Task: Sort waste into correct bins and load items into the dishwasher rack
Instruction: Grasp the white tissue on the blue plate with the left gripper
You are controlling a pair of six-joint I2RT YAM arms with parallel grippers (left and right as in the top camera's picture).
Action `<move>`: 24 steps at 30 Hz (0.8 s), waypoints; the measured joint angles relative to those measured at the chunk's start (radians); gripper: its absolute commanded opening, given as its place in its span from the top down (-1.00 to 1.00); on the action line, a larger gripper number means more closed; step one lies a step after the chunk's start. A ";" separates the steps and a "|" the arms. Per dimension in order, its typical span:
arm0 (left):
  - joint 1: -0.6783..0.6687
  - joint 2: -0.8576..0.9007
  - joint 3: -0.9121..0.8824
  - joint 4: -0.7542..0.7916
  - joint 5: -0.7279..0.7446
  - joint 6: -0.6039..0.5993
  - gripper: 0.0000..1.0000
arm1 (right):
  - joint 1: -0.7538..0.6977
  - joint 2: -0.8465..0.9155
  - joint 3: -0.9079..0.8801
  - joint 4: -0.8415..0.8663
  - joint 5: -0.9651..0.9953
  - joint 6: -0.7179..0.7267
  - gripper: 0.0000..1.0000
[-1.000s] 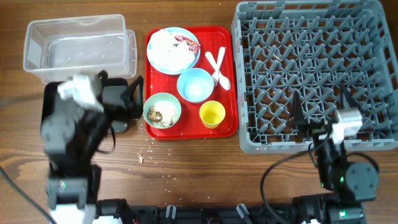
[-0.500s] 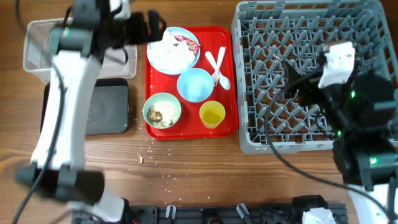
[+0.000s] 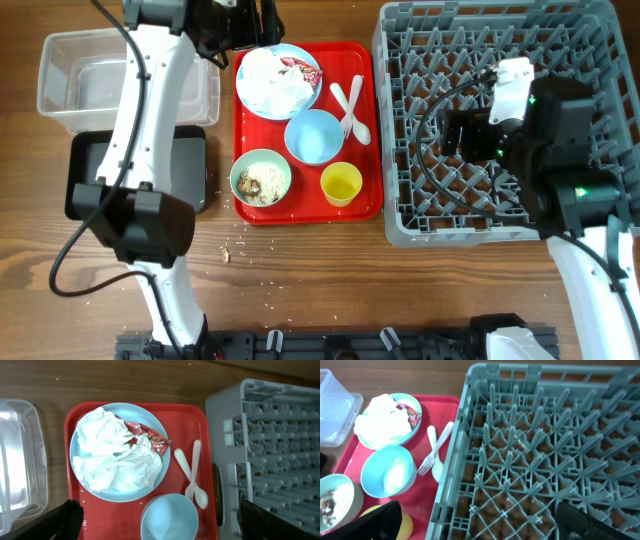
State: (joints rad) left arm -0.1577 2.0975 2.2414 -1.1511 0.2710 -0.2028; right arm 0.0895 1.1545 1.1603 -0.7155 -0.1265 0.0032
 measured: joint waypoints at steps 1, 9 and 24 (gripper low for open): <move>-0.002 0.011 0.002 0.004 -0.024 -0.024 -0.99 | 0.000 0.006 0.000 -0.002 -0.001 0.003 -0.99; -0.058 0.234 0.005 0.132 -0.198 -0.149 -0.99 | 0.000 0.025 0.000 -0.021 -0.001 0.010 -1.00; -0.142 0.454 0.006 0.212 -0.365 -0.151 -1.00 | 0.000 0.025 0.000 -0.043 -0.001 0.011 -0.99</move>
State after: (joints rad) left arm -0.3000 2.5511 2.2475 -0.9394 -0.0940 -0.3534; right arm 0.0895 1.1793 1.1606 -0.7589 -0.1272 0.0147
